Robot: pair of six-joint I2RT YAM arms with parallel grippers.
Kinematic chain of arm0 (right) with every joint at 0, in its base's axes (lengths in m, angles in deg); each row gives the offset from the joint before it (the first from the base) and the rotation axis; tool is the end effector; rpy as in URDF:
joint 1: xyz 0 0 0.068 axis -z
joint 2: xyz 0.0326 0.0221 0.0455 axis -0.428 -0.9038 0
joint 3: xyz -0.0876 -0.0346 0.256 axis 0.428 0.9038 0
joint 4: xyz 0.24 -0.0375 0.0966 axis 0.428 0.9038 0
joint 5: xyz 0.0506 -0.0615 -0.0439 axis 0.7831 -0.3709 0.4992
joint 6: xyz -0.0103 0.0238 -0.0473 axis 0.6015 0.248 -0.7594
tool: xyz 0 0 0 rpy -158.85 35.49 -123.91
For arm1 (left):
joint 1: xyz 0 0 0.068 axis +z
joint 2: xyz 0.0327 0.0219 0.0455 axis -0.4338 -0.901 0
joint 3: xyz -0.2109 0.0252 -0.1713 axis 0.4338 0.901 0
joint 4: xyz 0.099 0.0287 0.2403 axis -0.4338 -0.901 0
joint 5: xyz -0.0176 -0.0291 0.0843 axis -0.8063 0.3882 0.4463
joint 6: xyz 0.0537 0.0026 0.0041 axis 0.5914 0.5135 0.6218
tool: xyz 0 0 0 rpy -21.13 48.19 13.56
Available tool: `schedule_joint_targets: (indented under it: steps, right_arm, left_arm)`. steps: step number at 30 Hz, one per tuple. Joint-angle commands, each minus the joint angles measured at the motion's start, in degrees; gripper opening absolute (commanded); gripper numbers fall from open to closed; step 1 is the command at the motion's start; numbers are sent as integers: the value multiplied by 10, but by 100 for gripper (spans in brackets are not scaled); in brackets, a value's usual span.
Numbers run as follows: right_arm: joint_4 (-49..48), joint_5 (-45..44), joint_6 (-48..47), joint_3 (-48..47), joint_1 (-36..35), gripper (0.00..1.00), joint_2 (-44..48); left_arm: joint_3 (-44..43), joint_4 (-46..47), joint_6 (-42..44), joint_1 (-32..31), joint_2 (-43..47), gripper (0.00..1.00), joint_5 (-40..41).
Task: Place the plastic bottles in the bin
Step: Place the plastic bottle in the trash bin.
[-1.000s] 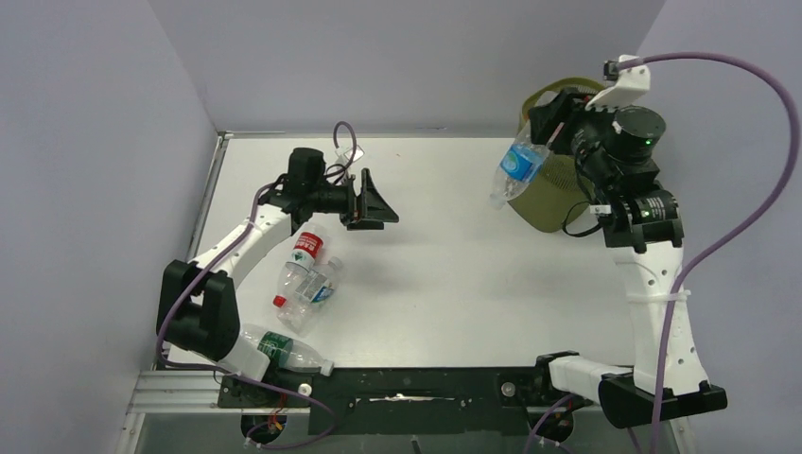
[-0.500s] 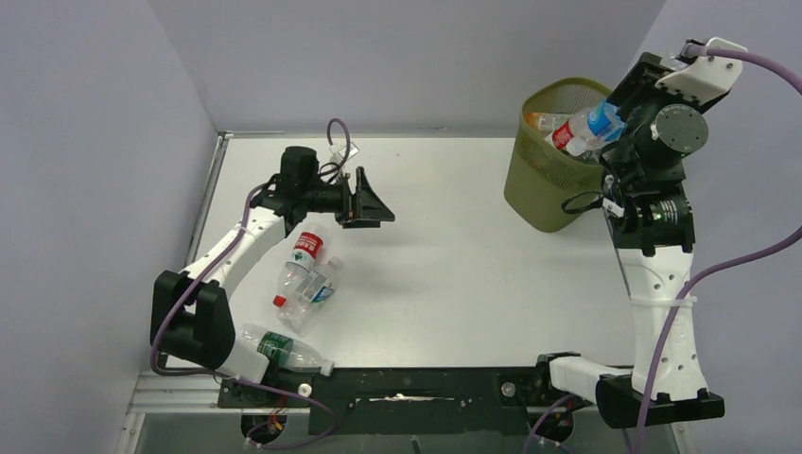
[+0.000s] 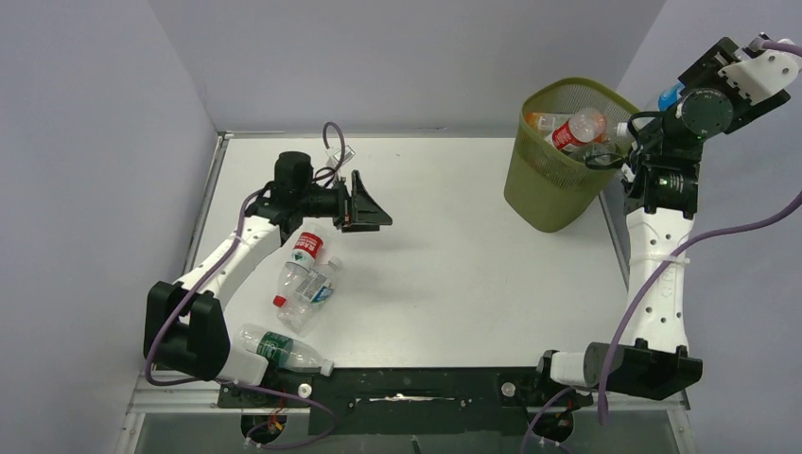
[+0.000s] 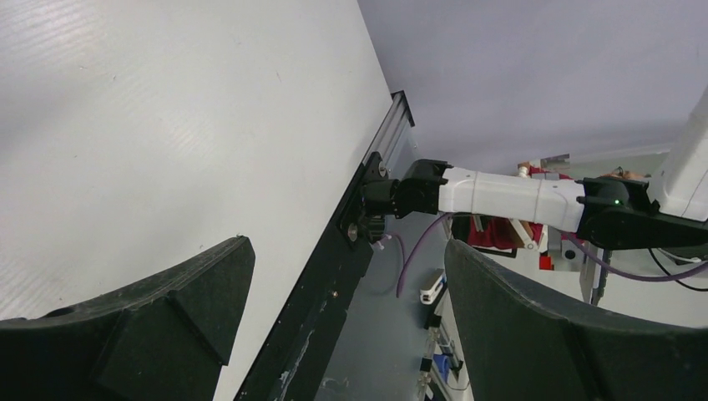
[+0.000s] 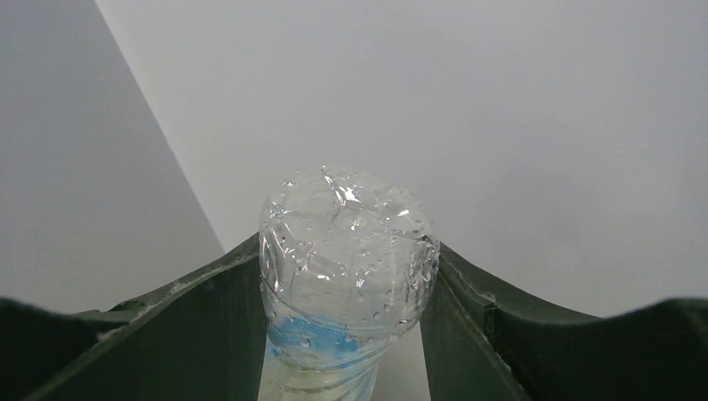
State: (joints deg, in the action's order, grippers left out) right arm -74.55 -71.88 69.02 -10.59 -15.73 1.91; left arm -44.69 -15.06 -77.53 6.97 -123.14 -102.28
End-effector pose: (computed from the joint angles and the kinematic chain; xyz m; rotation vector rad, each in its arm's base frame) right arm 0.2353 -0.0645 0.5573 0.7820 0.9748 -0.5235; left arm 0.2920 -0.1303 0.3015 0.2536 2.2404 -1.6149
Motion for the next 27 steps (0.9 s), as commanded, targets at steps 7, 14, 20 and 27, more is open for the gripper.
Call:
schedule_joint_targets:
  steps: [7, 14, 20, 27]
  right_arm:
    - [-98, 38, 2, -18, 47, 55, -81]
    - [-69, 38, 25, -2, 47, 54, -112]
    - [-52, 45, 45, 27, 44, 53, -119]
    - [-37, 30, 37, 29, 45, 51, -138]
  left_arm:
    - [21, 74, -13, 19, 12, 85, -47]
    - [49, 100, -25, 32, 17, 85, -56]
    - [58, 108, -31, 36, 25, 85, -58]
    - [62, 114, -34, 36, 25, 85, -59]
